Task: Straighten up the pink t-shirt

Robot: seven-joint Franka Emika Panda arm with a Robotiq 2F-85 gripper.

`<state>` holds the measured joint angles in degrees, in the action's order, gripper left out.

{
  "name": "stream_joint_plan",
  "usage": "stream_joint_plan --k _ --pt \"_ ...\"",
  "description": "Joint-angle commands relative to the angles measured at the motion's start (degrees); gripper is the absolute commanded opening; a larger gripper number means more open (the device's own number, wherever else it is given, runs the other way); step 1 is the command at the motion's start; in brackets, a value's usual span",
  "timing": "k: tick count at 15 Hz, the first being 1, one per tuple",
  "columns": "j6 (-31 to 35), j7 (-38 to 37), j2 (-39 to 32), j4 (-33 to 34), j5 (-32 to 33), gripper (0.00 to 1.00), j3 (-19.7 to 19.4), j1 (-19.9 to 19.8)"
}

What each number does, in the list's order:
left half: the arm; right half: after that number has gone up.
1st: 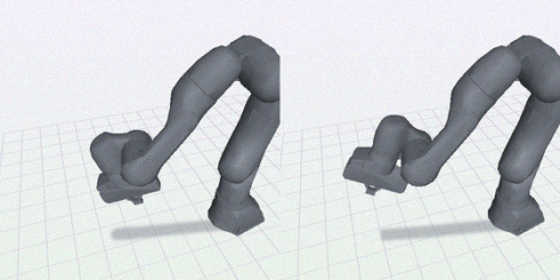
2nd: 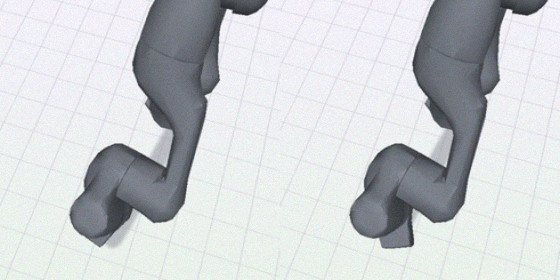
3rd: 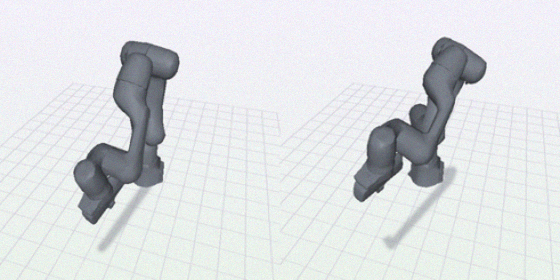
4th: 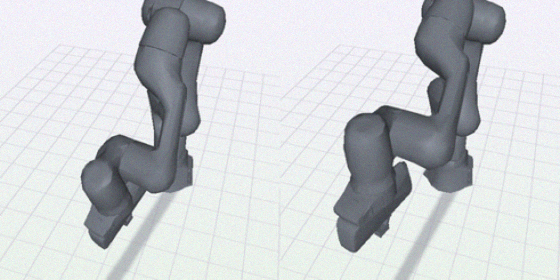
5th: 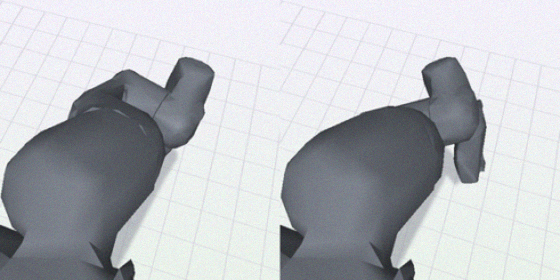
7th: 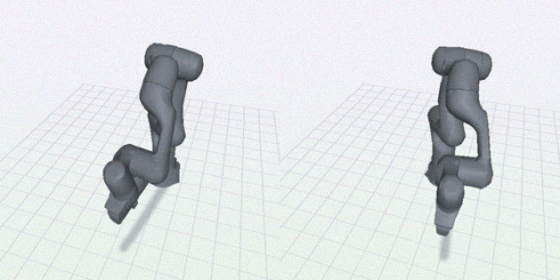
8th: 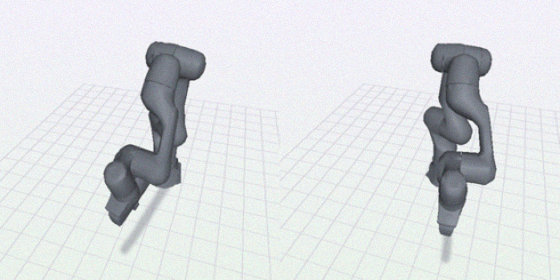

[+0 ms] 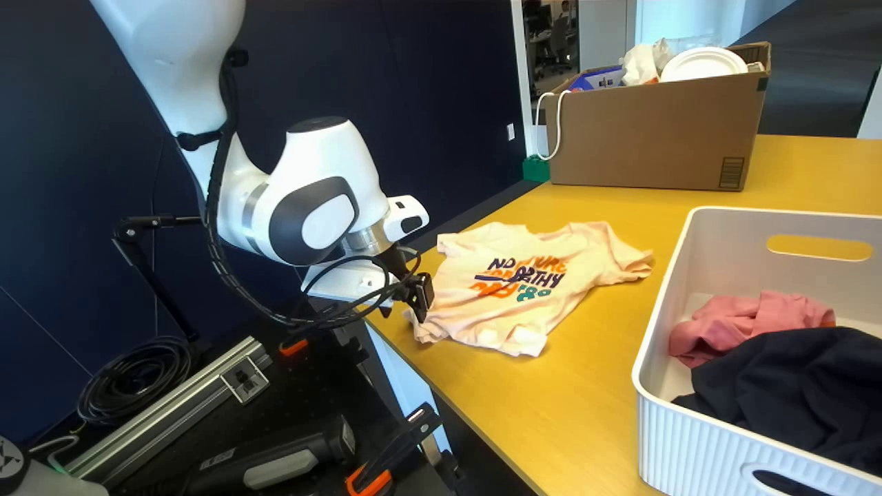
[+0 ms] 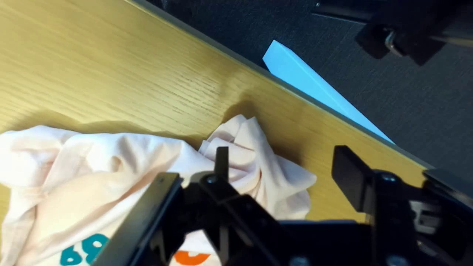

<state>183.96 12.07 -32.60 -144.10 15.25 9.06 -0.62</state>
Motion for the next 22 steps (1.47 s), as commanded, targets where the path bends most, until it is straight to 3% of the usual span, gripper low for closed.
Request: stream_joint_plan --k 1,5,8,11,15,22 --pt "0.92 -1.42 8.66 -5.83 -2.09 1.00 0.80 -3.87" --pt "-0.52 -0.12 10.50 -2.63 -2.44 1.00 3.50 -12.59" --pt "-1.07 1.13 7.98 1.60 -2.51 1.00 6.52 -20.22" --pt "-1.95 2.15 5.10 4.95 -2.83 1.00 8.12 -25.10" --pt "-2.38 3.53 -0.91 8.58 -2.75 1.00 11.01 -29.18" --pt "-4.40 3.82 -9.88 17.53 -2.98 1.00 11.41 -28.50"
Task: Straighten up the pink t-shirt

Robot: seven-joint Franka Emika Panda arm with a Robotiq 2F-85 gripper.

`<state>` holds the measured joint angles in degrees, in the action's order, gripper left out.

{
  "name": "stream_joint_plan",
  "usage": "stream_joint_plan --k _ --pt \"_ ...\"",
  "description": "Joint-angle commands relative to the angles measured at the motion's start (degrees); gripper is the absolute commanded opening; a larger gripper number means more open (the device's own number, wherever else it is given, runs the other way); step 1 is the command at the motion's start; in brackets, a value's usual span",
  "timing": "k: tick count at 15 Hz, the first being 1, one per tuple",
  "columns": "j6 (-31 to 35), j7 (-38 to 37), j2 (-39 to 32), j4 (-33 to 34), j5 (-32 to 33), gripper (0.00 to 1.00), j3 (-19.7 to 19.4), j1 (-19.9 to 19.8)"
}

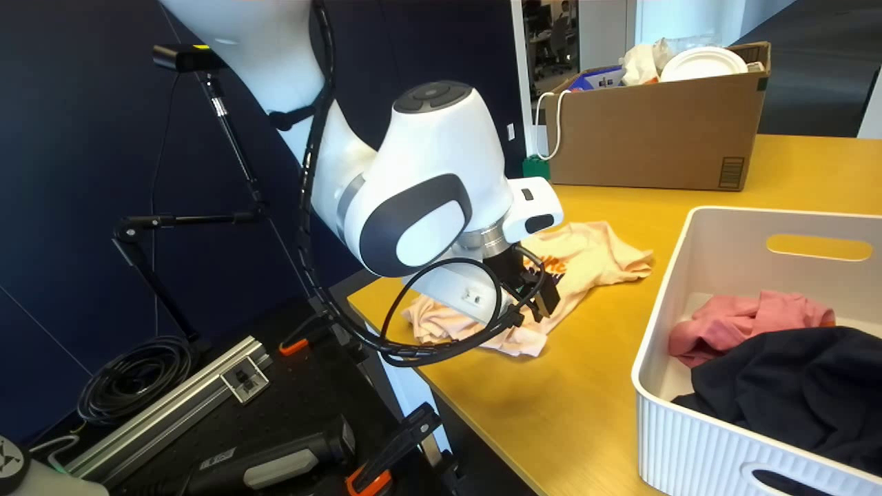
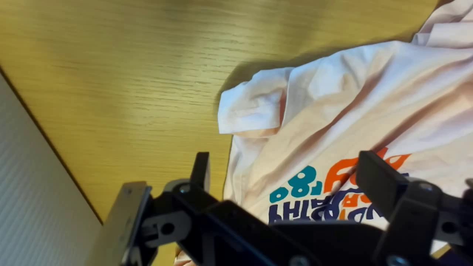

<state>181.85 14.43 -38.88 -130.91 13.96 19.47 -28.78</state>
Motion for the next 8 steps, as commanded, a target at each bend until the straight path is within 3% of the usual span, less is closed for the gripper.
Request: stream_joint_plan --k 1,8 --pt "-3.22 1.53 -4.58 5.45 -1.96 1.00 1.04 -0.29" --pt "-6.93 0.77 -10.54 12.08 -4.67 1.00 -1.43 3.46"
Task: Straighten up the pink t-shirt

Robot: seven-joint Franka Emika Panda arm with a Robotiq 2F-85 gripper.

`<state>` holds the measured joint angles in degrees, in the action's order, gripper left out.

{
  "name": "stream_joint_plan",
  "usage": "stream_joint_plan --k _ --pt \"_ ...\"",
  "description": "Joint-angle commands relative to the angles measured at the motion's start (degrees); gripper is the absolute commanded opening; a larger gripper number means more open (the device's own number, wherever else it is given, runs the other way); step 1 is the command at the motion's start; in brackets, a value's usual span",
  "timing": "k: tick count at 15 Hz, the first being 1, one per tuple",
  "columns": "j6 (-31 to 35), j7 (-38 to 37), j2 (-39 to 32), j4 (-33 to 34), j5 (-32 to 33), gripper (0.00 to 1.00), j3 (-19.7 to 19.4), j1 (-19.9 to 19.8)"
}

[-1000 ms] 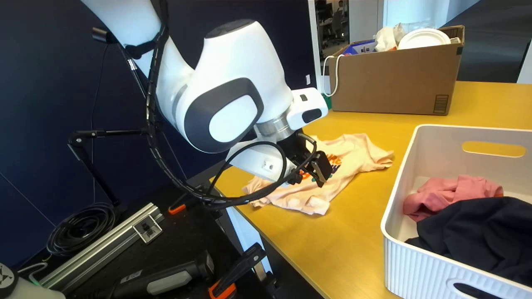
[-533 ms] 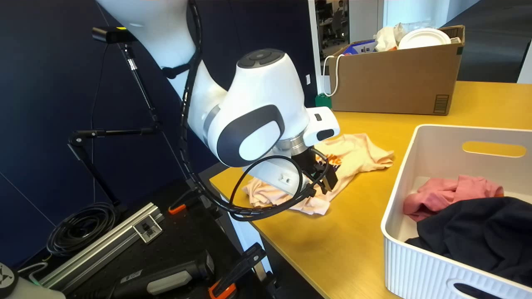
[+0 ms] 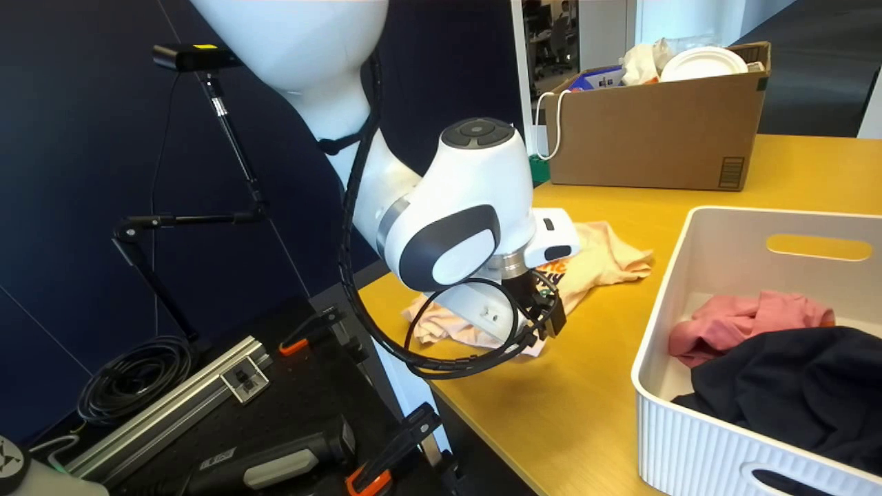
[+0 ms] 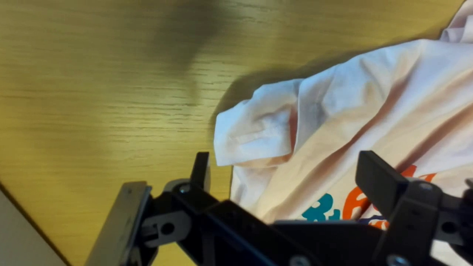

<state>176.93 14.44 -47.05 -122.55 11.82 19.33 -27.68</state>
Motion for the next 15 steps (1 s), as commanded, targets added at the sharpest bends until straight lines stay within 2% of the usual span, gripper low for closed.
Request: stream_joint_plan --k 1,5,6,7,10,15 --pt "-2.18 0.81 -3.36 4.97 -2.75 1.00 -1.80 2.93" --pt "-2.46 0.86 -5.41 7.65 -3.59 1.00 -2.98 4.34" --pt "-2.26 0.85 -5.58 7.68 -3.78 0.92 -2.96 4.46" --pt "-2.19 0.94 -5.85 7.91 -3.75 0.74 -3.07 4.61" --pt "-2.17 0.97 -6.36 8.24 -3.80 0.51 -3.04 4.75" --pt "-0.48 0.24 -4.19 4.57 -3.61 0.14 -4.06 5.97"
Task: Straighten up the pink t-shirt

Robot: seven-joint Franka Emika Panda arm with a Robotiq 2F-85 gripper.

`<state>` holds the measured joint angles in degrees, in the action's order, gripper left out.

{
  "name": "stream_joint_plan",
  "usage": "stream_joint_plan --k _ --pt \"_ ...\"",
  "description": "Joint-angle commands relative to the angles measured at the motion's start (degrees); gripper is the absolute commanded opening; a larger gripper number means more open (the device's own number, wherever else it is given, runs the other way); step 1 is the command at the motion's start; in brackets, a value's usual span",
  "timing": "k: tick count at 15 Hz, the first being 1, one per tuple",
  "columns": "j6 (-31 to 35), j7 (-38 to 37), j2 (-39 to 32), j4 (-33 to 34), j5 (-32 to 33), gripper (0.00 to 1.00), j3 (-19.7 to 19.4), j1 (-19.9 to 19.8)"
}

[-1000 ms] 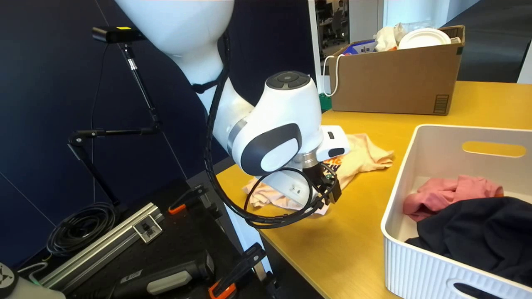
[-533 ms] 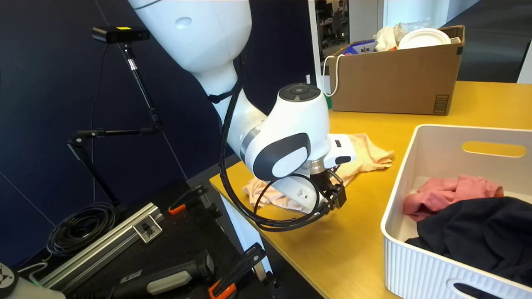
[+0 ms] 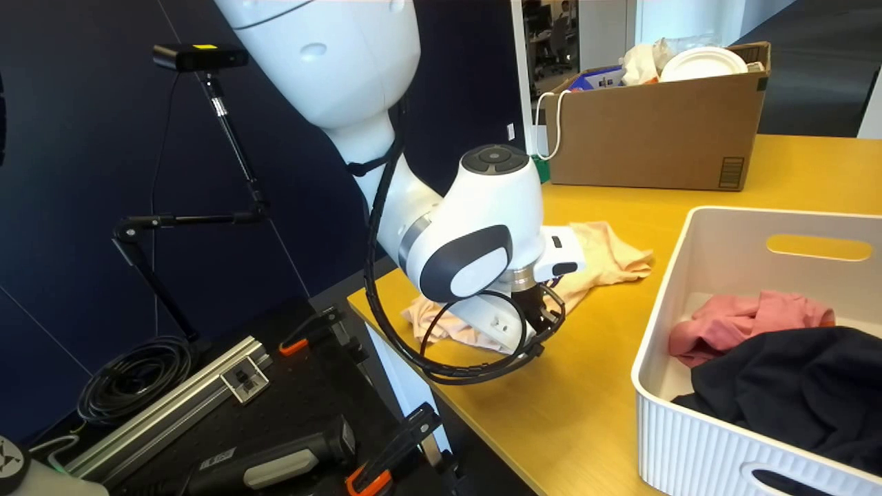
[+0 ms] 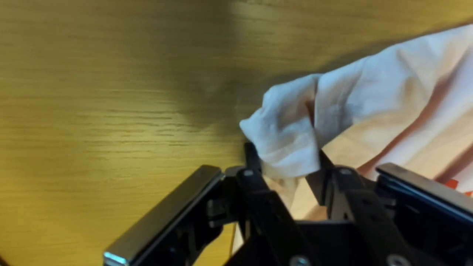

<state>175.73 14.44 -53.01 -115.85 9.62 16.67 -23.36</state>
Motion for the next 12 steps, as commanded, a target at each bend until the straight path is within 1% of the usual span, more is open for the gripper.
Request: stream_joint_plan --k 1,2,3,6,10,12 --pt "1.07 0.00 2.50 -3.11 -1.37 0.05 -1.82 2.01" --pt "1.48 -0.08 3.37 -4.29 -1.32 0.01 -2.00 2.09" --pt "1.78 -0.32 4.27 -5.41 -1.31 0.00 -2.43 2.38" --pt "2.48 -1.48 7.05 -8.73 -1.35 0.02 -4.85 4.25" --pt "5.00 -2.85 12.00 -13.26 -1.02 0.02 -8.91 7.55" --pt "5.47 -3.76 14.26 -15.30 -0.92 0.02 -12.29 10.26"
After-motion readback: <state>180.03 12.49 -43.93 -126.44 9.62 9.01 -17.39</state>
